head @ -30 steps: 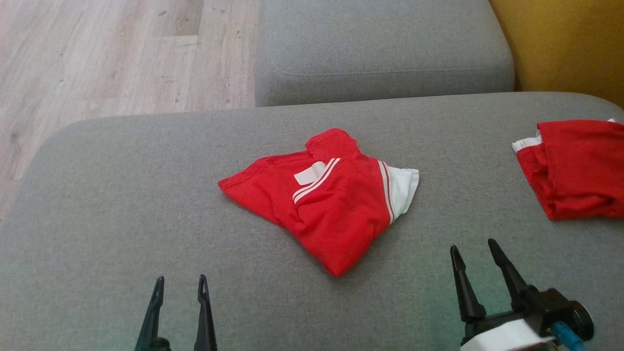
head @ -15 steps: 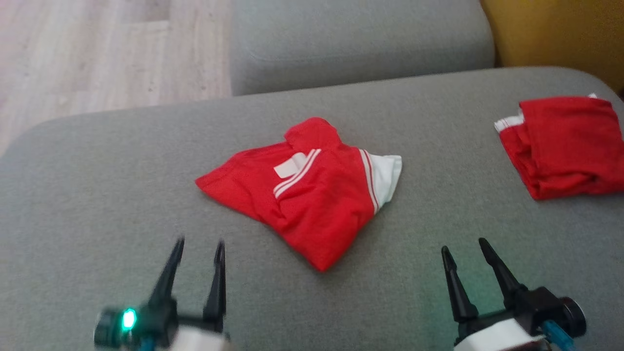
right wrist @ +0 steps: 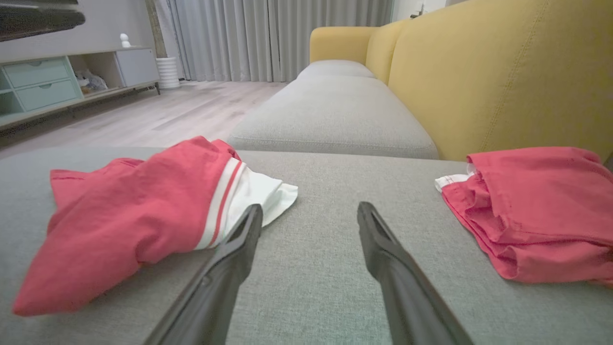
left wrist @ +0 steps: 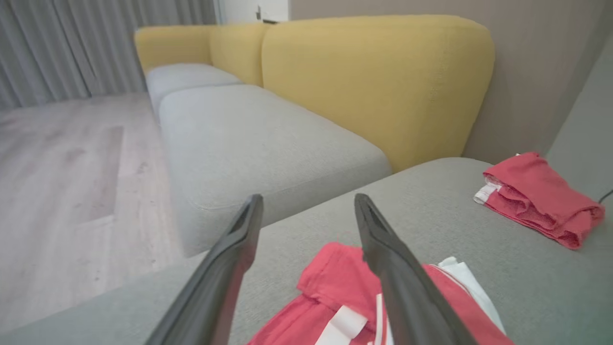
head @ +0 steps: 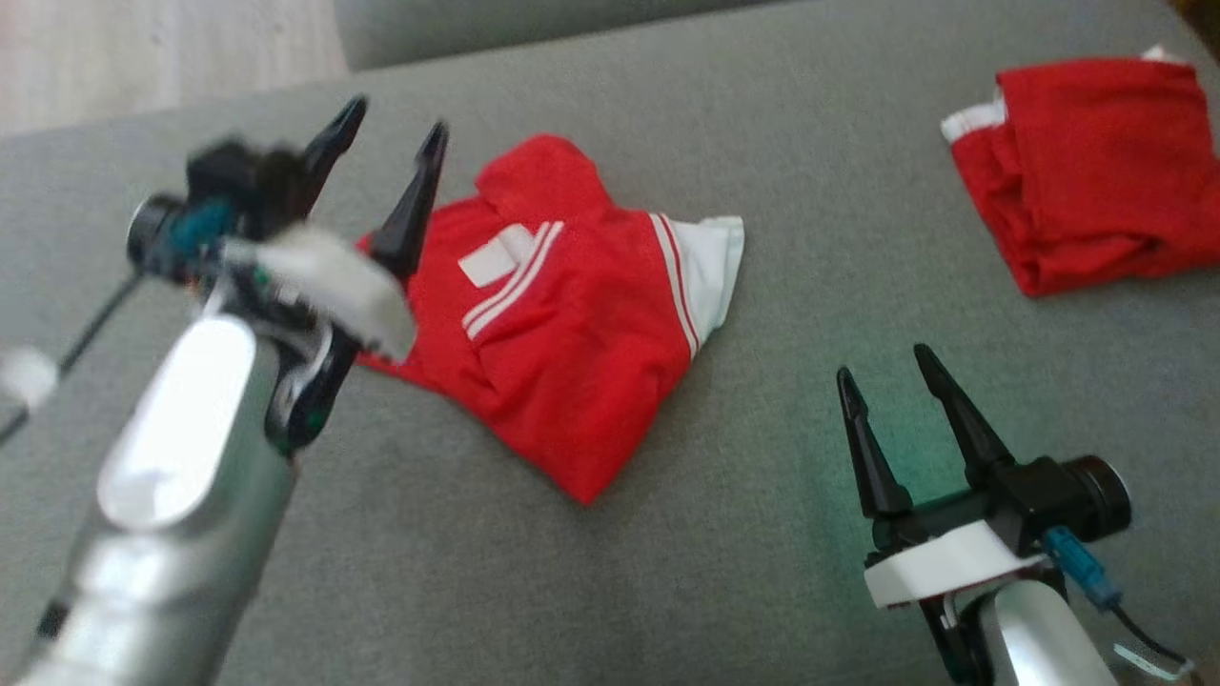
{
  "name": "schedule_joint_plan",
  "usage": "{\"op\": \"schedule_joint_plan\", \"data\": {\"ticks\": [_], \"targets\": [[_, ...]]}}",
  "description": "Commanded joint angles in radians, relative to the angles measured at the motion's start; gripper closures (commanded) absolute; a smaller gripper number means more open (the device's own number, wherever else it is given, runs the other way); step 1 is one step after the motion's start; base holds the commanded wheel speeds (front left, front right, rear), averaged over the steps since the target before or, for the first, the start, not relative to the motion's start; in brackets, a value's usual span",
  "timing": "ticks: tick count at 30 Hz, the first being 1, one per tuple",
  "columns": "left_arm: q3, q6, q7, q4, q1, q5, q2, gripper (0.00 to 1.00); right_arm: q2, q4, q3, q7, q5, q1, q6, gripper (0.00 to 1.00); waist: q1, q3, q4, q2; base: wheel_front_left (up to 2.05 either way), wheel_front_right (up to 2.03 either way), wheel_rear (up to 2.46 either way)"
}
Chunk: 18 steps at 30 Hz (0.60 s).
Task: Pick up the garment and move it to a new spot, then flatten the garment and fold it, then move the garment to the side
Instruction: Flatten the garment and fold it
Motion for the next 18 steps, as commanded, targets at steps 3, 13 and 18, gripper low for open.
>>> {"op": "schedule_joint_plan", "data": {"ticks": [3,13,18], "targets": [[-0.046,-0.005,0.118,0.003,-0.116,-0.158,0.058,0.00,-0.004,-0.035,0.028,-0.004,-0.007,-0.044,-0.001,0.00,-0.0003,0.078,-0.042,0.0000,0.00,0.00,0.00],[-0.220,-0.006,0.382,0.018,-0.183,-0.557,0.176,0.00,-0.004,-0.041,0.041,-0.004,0.025,-0.088,-0.001,0.00,-0.0003,0.125,-0.110,0.0000,0.00,0.00,0.00],[-0.268,-0.006,0.418,0.028,-0.180,-0.651,0.200,0.00,-0.004,-0.045,0.042,-0.004,0.040,-0.096,-0.001,0.00,-0.0003,0.136,-0.138,0.0000,0.00,0.00,0.00]]}}
